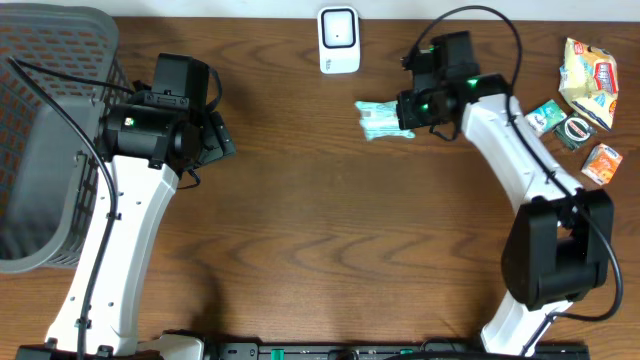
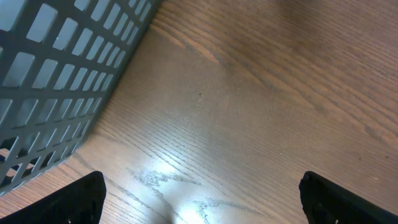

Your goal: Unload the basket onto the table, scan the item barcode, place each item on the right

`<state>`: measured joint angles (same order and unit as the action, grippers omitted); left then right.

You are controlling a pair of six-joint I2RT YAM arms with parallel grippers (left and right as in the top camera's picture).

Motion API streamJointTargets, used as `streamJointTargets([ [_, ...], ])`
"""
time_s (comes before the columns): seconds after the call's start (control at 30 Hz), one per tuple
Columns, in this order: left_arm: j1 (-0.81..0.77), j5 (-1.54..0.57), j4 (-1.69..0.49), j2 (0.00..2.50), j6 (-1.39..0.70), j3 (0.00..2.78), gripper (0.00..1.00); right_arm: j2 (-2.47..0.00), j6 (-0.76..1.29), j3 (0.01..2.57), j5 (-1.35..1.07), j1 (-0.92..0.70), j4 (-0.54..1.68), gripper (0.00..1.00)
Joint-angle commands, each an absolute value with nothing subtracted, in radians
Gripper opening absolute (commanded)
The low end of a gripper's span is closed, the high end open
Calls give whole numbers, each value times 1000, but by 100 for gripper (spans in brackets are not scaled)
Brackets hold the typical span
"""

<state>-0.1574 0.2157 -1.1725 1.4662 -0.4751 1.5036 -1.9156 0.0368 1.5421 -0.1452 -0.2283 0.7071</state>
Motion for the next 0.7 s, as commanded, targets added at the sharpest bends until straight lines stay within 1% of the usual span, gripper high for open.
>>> streamJointTargets([
  [0.0,-154,229,-1177,1470,-484,1503,97,-1873,-9,1564,421,-356,750,1],
  [0.1,-154,229,-1177,1470,-484,1503,98,-1891,-8,1542,647,-451,760,1],
  [0.17,-154,229,-1177,1470,-484,1503,98,-1916,26,1532,731,-523,776,1],
  [0.27,-154,229,-1177,1470,-484,1503,98,-1937,86,1514,736,-584,803,1],
  [0.4,-154,229,-1177,1470,-484,1503,98,-1985,96,1463,745,-656,804,1],
  [0.47,-154,229,-1177,1470,-484,1503,98,-2009,97,1452,751,-677,812,6],
  [0.5,-154,229,-1177,1470,-484,1503,98,-2020,100,1451,746,-694,836,21],
  [0.53,-154,229,-1177,1470,-484,1503,98,-2023,102,1451,740,-705,852,26],
  [0.63,-154,229,-1177,1470,-484,1503,98,-2011,142,1465,673,-767,931,28],
  [0.67,-154,229,-1177,1470,-484,1503,98,-2006,158,1478,612,-784,958,32],
])
